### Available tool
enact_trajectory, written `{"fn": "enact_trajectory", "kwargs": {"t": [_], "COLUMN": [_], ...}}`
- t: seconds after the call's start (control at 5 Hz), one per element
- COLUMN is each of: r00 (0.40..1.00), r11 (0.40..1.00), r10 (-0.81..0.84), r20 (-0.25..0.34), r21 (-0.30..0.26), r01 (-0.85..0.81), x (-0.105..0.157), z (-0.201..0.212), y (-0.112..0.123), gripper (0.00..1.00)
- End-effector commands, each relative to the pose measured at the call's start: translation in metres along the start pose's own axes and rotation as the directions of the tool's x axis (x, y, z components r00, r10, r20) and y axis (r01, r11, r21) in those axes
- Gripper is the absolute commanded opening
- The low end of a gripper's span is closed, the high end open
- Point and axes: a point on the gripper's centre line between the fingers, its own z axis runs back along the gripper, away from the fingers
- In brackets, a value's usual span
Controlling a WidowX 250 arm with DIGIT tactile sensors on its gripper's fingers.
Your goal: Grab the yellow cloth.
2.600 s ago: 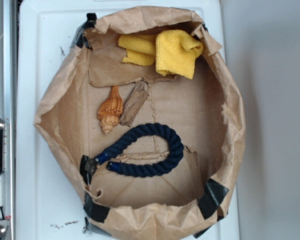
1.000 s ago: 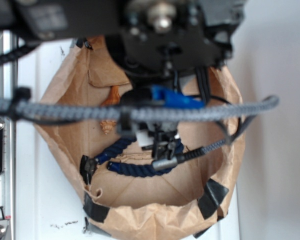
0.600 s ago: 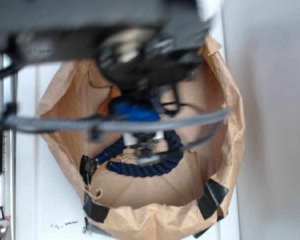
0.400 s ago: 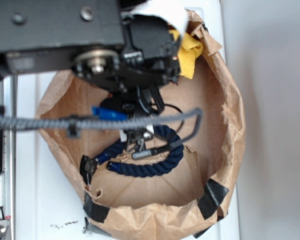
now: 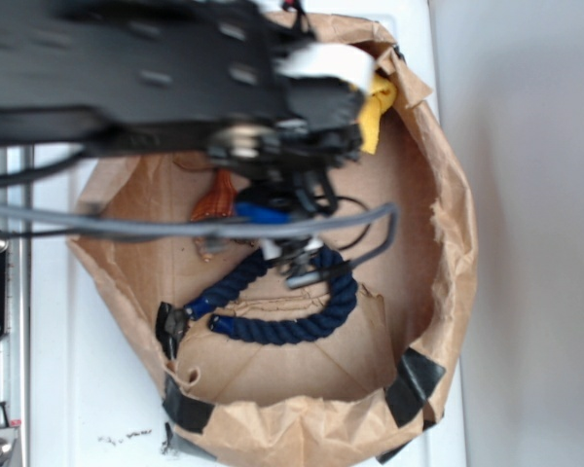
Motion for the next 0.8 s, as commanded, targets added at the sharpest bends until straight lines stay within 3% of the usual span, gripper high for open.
{"fn": "enact_trajectory", "kwargs": {"t": [0.0, 0.4, 0.6], "r00": [0.996, 0.935, 0.930], "r11": [0.993, 0.926, 0.922], "r10": [0.072, 0.292, 0.304], "r20": [0.054, 0.202, 0.205], "r21": [0.094, 0.185, 0.182], "r01": [-0.077, -0.329, -0.341], "x": [0.037, 0.049, 0.049], "z": [-0.022, -0.016, -0.014], "y": [-0.009, 0.012, 0.020], "gripper": [1.00, 1.00, 1.00]}}
